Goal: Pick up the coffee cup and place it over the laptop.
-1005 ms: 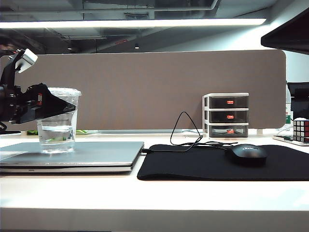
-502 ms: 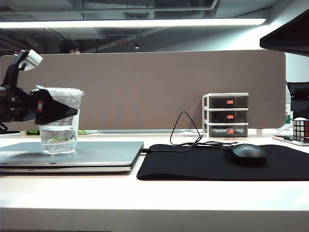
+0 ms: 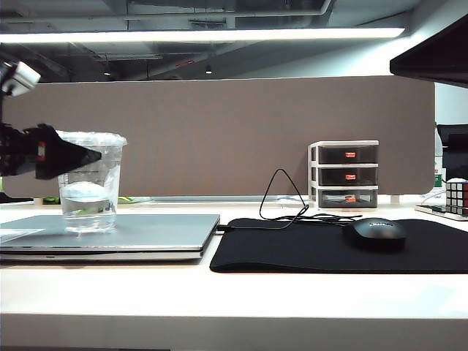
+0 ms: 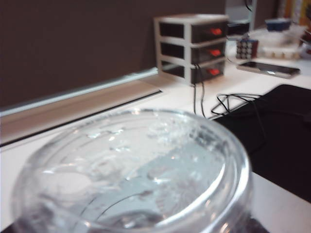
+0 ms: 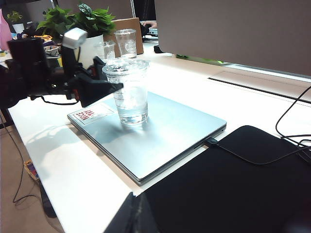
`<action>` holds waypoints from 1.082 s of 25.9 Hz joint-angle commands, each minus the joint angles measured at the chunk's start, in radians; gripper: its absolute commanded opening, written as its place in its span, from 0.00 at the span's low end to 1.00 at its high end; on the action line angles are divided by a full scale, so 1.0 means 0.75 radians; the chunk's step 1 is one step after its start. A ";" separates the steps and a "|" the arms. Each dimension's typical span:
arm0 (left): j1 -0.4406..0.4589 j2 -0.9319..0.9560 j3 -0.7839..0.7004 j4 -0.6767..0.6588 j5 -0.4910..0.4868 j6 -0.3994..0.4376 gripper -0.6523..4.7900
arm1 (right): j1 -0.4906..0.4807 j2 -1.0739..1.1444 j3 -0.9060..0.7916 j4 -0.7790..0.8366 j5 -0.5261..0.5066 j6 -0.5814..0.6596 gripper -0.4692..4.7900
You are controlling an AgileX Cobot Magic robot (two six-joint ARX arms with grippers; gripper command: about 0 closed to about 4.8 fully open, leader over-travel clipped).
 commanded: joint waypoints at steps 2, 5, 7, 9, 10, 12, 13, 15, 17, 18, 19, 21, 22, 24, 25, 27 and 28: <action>0.019 -0.007 -0.086 0.109 0.006 -0.049 1.00 | 0.001 -0.006 0.008 0.012 -0.028 -0.005 0.08; 0.019 -0.034 -0.191 0.127 -0.022 -0.060 1.00 | 0.000 -0.006 0.008 0.012 -0.038 -0.006 0.08; 0.020 -0.085 -0.283 0.146 -0.094 -0.019 1.00 | 0.000 -0.006 0.008 0.012 -0.049 -0.006 0.08; 0.019 -0.176 -0.380 0.148 -0.207 -0.022 1.00 | 0.000 -0.006 0.008 0.011 -0.060 -0.006 0.08; 0.019 -0.246 -0.433 0.148 -0.253 -0.043 1.00 | 0.001 -0.006 0.008 0.013 -0.063 -0.005 0.08; 0.019 -0.340 -0.488 0.148 -0.287 -0.081 1.00 | 0.001 -0.006 0.008 0.013 -0.063 -0.005 0.08; 0.019 -0.385 -0.510 0.148 -0.313 -0.105 1.00 | 0.001 -0.006 0.008 0.014 -0.063 -0.005 0.08; 0.019 -0.495 -0.554 0.148 -0.370 -0.170 1.00 | 0.001 -0.006 0.008 0.023 -0.054 -0.005 0.08; 0.019 -0.607 -0.592 0.148 -0.415 -0.230 1.00 | 0.001 -0.006 0.008 0.032 -0.046 -0.005 0.08; 0.019 -0.658 -0.609 0.147 -0.426 -0.247 1.00 | 0.000 -0.006 0.009 0.034 -0.036 -0.006 0.08; 0.019 -0.704 -0.625 0.147 -0.444 -0.250 1.00 | 0.000 -0.006 0.009 0.035 -0.022 -0.006 0.08; 0.018 -0.885 -0.642 0.040 -0.453 -0.287 1.00 | -0.001 -0.006 0.008 0.034 0.014 -0.011 0.08; 0.017 -0.931 -0.642 0.000 -0.476 -0.293 1.00 | -0.001 -0.006 0.009 0.035 0.015 -0.015 0.08; 0.018 -1.051 -0.642 -0.120 -0.504 -0.307 1.00 | 0.000 -0.006 0.008 0.035 0.080 -0.022 0.08; 0.018 -1.134 -0.642 -0.214 -0.528 -0.307 0.99 | -0.001 -0.006 0.009 0.038 0.139 -0.056 0.08; 0.018 -1.254 -0.642 -0.374 -0.570 -0.306 0.98 | -0.001 -0.006 0.009 0.041 0.253 -0.075 0.08; 0.018 -1.305 -0.642 -0.444 -0.592 -0.306 0.95 | -0.001 -0.006 0.009 0.041 0.299 -0.081 0.08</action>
